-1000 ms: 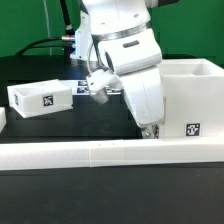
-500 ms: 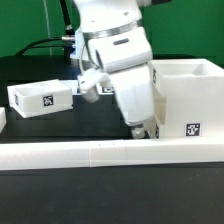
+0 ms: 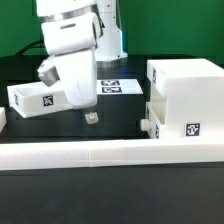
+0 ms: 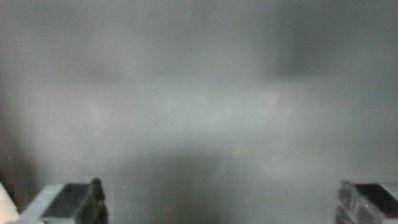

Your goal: Assemble drawer

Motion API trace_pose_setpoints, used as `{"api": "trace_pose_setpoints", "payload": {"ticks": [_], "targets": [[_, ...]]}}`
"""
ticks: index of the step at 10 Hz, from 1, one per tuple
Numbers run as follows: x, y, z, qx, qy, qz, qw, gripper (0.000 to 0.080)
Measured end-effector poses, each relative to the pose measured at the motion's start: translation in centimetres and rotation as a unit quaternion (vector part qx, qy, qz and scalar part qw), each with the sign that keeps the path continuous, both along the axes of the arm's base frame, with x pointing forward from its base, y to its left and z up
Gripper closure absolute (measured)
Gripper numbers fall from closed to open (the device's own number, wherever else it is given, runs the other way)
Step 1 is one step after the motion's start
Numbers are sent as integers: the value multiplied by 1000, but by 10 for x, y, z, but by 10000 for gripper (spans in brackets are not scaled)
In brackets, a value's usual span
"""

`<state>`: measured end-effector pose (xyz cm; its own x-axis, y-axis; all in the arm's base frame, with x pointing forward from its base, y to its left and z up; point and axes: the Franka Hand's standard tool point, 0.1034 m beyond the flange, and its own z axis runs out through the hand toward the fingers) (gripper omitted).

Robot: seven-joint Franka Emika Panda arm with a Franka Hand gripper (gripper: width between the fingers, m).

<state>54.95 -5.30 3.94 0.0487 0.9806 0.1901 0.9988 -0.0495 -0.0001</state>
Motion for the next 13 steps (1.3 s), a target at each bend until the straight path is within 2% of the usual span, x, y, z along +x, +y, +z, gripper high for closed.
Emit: {"api": "trace_pose_setpoints", "payload": {"ticks": [2,3,7,8,9,11,13], "targets": [[-23,-7,10,-12,-1,-23,1000,150],[-27,-9,16,-16,-1,-23,1000,150],[-28,-7,13,-13,8,-63,998,150],[-30,-9,9,-8,8,-102,995,150],[-37,-13,-3,1,7,-147,989,150],[-47,-22,6,-6,-4,-236,972,150],[-62,-27,9,-6,10,-304,953,150]]}}
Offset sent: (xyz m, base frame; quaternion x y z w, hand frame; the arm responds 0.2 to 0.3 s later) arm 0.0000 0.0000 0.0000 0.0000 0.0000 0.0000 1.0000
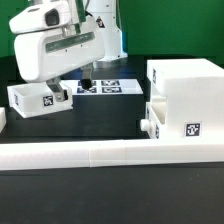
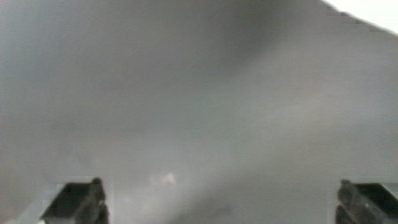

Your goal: Assemble drawer

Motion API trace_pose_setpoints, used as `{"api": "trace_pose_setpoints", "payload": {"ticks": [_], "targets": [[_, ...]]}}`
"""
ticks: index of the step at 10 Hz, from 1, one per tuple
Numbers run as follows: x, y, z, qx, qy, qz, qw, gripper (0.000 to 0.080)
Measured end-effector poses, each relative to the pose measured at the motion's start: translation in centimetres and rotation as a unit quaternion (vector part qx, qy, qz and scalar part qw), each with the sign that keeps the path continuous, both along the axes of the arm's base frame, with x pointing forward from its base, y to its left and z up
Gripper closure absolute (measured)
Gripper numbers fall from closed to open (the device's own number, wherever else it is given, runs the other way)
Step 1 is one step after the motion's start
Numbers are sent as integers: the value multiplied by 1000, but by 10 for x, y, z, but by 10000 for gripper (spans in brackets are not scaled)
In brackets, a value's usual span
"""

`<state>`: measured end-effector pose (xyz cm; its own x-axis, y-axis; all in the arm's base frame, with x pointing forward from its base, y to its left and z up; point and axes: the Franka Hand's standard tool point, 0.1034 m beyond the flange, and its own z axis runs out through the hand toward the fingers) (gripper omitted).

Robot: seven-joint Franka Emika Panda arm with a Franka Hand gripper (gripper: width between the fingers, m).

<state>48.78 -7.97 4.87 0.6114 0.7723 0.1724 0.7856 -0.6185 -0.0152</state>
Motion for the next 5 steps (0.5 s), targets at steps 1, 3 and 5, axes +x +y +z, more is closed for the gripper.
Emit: {"api": "trace_pose_setpoints", "payload": {"ticks": [1,3,5], "targets": [[-1,-1,2,2,3,-24,1000,150],[-1,0,1,8,12,-80,997,150],[-1,0,1,12,15,-126,992,150]]}}
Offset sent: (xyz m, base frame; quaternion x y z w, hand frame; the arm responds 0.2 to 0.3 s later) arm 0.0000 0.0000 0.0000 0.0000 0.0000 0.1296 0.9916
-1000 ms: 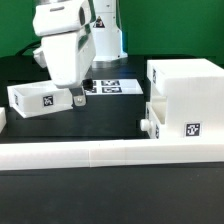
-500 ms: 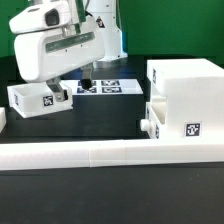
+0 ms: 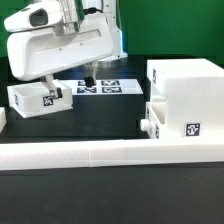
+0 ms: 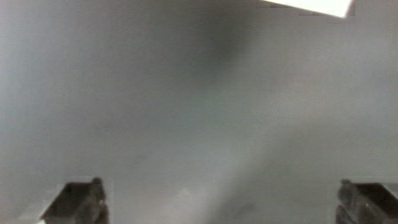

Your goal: Assemble drawer

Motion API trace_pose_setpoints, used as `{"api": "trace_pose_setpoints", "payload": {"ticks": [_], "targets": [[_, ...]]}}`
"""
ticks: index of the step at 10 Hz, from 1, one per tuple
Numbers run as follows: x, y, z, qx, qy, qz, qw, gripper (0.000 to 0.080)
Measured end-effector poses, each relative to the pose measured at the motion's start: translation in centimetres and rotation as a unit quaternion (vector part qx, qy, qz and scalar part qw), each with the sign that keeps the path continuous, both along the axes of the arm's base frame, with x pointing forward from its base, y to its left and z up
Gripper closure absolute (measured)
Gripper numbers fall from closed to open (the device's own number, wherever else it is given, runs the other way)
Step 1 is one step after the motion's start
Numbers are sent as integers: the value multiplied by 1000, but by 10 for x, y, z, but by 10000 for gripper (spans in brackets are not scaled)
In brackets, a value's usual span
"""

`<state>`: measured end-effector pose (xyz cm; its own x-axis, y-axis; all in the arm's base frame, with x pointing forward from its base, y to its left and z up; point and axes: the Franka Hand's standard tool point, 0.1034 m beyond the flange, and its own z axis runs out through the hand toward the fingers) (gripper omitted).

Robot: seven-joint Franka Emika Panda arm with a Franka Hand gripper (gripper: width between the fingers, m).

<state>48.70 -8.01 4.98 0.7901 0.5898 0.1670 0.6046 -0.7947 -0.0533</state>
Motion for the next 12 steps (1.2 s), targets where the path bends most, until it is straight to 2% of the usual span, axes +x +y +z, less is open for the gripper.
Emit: {"api": "trace_pose_setpoints", "payload": {"ticks": [1,4,5,7,10,11,12], "targets": [[-3,-6,2,-12,-20,-7,1000,150],[-50,-27,10,-39,-29,-26,998,150],[-62,-34,14,-43,-25,-33,998,150],[-79,-49,12,-46,-19,-42,998,150],[-76,-45,11,-44,-20,-43,998,150],[-74,-39,4,-43,-27,-51,997,150],[-79,-34,-3,-43,-30,-55,997,150]]}}
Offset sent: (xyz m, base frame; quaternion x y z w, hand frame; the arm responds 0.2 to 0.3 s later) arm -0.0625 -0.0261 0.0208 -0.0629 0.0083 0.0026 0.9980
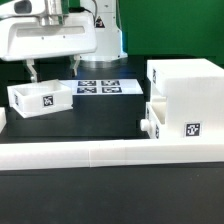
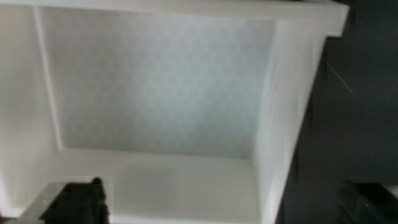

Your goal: Assemble drawer

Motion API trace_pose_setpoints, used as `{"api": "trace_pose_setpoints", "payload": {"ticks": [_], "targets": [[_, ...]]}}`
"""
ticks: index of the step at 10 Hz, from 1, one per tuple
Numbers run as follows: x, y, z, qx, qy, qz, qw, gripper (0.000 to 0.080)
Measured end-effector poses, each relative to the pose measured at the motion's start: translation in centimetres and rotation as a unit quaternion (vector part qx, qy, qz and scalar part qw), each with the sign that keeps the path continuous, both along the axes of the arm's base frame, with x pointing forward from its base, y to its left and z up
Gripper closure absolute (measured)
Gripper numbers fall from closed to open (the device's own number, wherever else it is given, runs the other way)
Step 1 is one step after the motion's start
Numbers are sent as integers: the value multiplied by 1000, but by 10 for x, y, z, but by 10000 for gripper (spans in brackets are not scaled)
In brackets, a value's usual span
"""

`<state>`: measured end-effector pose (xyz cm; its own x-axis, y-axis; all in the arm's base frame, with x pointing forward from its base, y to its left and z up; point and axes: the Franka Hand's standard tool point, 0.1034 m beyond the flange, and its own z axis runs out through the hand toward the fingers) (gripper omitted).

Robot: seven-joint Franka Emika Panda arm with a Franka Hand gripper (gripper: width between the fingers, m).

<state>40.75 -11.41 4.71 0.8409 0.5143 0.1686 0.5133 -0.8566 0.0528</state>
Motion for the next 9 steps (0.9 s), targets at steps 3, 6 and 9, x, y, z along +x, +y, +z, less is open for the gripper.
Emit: {"api": "trace_pose_setpoints", "payload": {"ticks": [3,6,9], "targets": [[-12,6,-19,3,-1,-6,1000,150],[-29,-2,-39,6,1,-19,1000,150],[-33,-4,-43,6,1,-25,1000,150]]}}
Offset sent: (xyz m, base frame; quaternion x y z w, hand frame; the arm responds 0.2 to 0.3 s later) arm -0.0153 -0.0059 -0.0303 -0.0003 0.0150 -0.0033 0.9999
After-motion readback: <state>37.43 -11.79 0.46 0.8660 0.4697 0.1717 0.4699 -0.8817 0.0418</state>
